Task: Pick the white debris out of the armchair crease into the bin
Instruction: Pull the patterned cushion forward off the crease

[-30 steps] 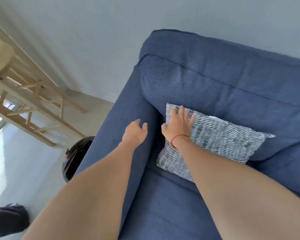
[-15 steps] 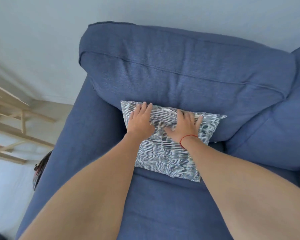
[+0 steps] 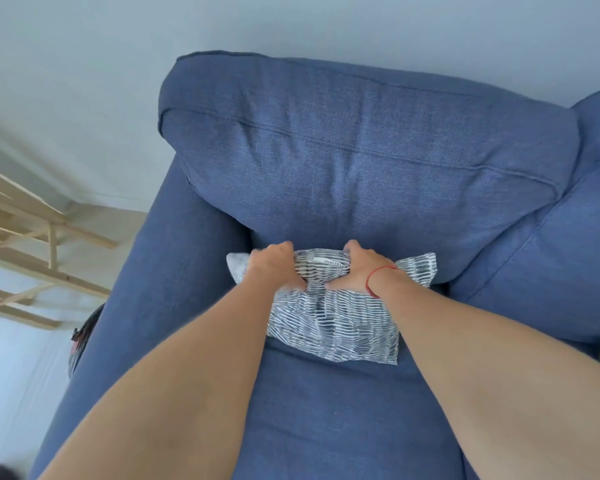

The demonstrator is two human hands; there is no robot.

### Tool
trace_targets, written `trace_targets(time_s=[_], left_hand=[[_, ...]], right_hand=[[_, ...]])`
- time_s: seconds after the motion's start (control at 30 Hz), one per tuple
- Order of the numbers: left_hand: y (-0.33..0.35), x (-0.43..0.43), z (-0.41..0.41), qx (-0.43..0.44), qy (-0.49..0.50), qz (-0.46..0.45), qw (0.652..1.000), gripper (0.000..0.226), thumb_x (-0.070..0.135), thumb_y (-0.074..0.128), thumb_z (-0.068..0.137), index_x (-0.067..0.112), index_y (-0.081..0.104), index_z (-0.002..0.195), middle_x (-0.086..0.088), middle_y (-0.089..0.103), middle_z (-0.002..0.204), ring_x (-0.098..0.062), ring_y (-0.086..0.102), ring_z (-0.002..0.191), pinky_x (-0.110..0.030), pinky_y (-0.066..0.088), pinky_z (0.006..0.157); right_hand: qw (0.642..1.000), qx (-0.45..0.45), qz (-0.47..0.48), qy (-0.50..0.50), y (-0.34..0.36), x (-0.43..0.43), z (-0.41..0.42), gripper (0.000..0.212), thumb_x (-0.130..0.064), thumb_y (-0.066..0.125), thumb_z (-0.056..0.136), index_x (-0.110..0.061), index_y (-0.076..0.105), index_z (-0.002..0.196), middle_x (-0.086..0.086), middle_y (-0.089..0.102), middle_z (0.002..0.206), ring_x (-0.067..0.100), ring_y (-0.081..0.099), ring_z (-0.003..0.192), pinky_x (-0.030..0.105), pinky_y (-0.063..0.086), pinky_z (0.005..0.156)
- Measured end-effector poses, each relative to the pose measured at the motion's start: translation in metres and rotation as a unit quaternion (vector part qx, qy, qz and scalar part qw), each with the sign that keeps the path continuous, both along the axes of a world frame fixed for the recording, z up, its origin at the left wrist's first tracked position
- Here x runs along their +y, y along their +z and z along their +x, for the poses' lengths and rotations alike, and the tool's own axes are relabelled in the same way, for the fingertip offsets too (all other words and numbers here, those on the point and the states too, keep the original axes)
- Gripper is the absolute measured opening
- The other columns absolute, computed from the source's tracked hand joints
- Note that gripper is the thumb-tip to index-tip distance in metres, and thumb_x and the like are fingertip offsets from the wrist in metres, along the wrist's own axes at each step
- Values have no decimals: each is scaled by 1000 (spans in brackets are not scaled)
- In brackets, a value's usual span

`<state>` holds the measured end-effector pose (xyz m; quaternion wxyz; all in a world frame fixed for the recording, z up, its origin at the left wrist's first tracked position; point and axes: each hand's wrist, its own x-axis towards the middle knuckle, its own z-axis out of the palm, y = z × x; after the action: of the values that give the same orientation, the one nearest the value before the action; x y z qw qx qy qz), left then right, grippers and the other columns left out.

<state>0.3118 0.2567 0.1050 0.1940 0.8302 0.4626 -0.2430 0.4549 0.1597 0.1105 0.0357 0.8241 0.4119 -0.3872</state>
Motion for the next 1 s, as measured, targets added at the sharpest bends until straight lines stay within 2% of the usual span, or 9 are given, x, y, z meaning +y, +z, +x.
trace_targets(time_s=[0.07, 0.17, 0.23, 0.3, 0.4, 0.57, 0.7, 0.83, 1.0], left_hand=[[-2, -10, -7, -38, 45, -37, 998, 69, 42, 77, 69, 17, 40, 121, -3, 61, 111, -24, 57, 95, -36, 44, 88], [0, -24, -17, -57, 70, -72, 993, 95, 42, 76, 70, 34, 22, 148, 0, 52, 132, -27, 55, 118, -41, 48, 96], [5, -29, -24, -62, 74, -90, 991, 81, 41, 74, 72, 38, 34, 143, 2, 52, 134, -27, 56, 119, -43, 49, 99], [10, -35, -32, -49, 67, -102, 991, 65, 40, 72, 74, 30, 48, 133, 2, 58, 129, -24, 59, 113, -41, 51, 97], [14, -48, -44, -20, 60, -117, 991, 59, 41, 69, 74, 27, 52, 129, 1, 60, 124, -26, 60, 111, -42, 50, 97], [10, -81, -72, 9, 35, -153, 988, 59, 43, 68, 75, 30, 52, 129, 4, 61, 126, -25, 59, 114, -41, 48, 99], [2, -118, -115, 55, 9, -159, 986, 77, 42, 70, 75, 31, 36, 143, 4, 51, 139, -25, 54, 122, -41, 46, 101], [2, -161, -165, 115, -17, -192, 974, 90, 44, 69, 78, 38, 17, 151, 7, 31, 156, -27, 42, 136, -41, 44, 104], [2, -174, -187, 39, 36, -187, 981, 69, 45, 55, 89, 37, 25, 150, 9, 22, 160, -21, 32, 144, -42, 33, 115]], right_hand=[[1000, -2, 3, 21, 2, -4, -3, 81, -56, 72, 73, -24, 39, 140, 5, 53, 138, 30, 53, 126, 44, 41, 106], [999, -6, 26, 39, 5, -7, -10, 51, -52, 70, 76, -27, 60, 120, 1, 64, 125, 29, 60, 117, 41, 46, 99], [998, -5, 29, 48, 7, -11, -20, 44, -49, 69, 79, -27, 62, 116, 1, 66, 122, 29, 62, 113, 40, 48, 96], [998, -5, 30, 57, 10, -18, -32, 44, -48, 68, 81, -25, 62, 117, 2, 66, 122, 30, 62, 113, 41, 49, 97], [999, 1, 25, 48, 11, -35, -48, 47, -47, 67, 81, -23, 59, 121, 4, 64, 125, 31, 61, 115, 43, 48, 99], [998, 36, -39, 34, 10, -70, -74, 75, -47, 72, 76, -23, 44, 141, 2, 50, 144, 28, 52, 129, 42, 43, 107], [994, 37, -86, 53, 6, -111, -116, 95, -45, 76, 73, -24, 26, 151, 0, 37, 155, 27, 43, 137, 42, 40, 110], [981, 60, -159, 98, 6, -145, -154, 97, -44, 83, 65, -33, 33, 148, -2, 37, 155, 27, 44, 136, 45, 42, 107], [990, 48, -114, 68, 23, -156, -168, 96, -48, 78, 71, -25, 29, 150, -1, 32, 157, 27, 40, 140, 45, 37, 112]])
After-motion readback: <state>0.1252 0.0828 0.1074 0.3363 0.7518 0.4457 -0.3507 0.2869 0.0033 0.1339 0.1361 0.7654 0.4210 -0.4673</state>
